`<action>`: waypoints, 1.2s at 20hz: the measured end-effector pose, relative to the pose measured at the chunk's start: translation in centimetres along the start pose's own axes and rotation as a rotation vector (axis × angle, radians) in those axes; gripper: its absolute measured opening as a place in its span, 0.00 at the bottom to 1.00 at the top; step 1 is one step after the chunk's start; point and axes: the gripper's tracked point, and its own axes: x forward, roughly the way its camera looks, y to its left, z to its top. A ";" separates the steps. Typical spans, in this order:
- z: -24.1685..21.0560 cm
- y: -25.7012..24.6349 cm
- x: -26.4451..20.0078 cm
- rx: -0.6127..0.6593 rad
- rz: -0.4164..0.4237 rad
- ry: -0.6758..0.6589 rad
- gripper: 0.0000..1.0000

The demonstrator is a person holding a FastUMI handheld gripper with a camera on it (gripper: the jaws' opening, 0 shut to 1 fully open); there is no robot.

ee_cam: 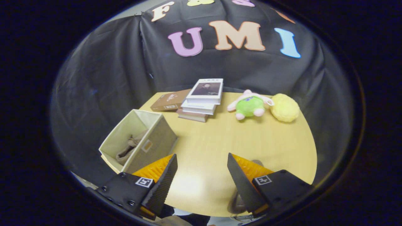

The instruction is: Open the storage box then place both shoes into the box .Put the left shoe in first, then the right shoe, with the right side of both shoes facing outward in a uniform manner.

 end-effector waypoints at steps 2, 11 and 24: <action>-1.3 -2.8 -0.2 0.016 -0.040 0.025 1.00; -9.6 -12.4 0.1 0.044 -0.176 0.191 1.00; -18.2 -15.5 2.9 0.107 -0.143 0.422 0.63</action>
